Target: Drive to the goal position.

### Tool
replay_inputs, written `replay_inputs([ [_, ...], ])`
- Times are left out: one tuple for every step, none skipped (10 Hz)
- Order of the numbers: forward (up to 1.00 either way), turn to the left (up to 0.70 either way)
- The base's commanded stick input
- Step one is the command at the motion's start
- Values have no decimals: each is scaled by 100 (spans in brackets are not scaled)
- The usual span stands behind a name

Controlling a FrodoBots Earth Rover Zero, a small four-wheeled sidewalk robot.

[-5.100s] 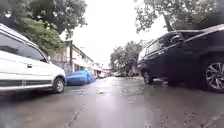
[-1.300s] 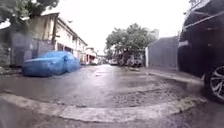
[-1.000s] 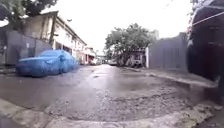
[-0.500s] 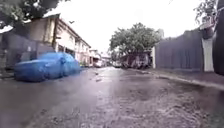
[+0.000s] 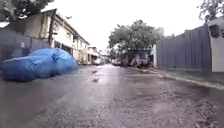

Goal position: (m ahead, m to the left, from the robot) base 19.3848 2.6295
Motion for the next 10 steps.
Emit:
replay_inputs([
  [100,0],
  [100,0],
  [100,0],
  [100,0],
  [100,0],
  [100,0],
  [100,0],
  [100,0],
  [100,0],
  [100,0],
])
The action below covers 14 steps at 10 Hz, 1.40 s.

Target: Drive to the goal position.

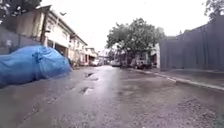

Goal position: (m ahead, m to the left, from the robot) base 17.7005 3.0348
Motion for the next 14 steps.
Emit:
replay_inputs([
  [100,0],
  [100,0],
  [100,0],
  [100,0],
  [100,0],
  [100,0],
  [100,0],
  [100,0],
  [100,0],
  [100,17],
  [100,27],
  [100,21],
  [100,0],
  [100,0],
])
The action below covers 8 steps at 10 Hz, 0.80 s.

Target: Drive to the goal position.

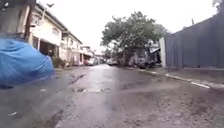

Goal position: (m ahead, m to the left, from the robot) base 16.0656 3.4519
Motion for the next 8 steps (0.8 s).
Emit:
replay_inputs([
  [100,10],
  [100,27],
  [100,2],
  [100,3],
  [100,22],
  [100,0],
  [100,0],
  [100,0],
])
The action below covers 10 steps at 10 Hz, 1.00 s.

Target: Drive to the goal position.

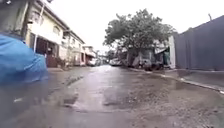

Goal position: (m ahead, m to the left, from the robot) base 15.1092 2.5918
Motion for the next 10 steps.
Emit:
replay_inputs([
  [100,0],
  [100,0],
  [100,0],
  [100,0],
  [100,0],
  [100,27],
  [100,27],
  [100,27],
  [100,0],
  [100,0],
])
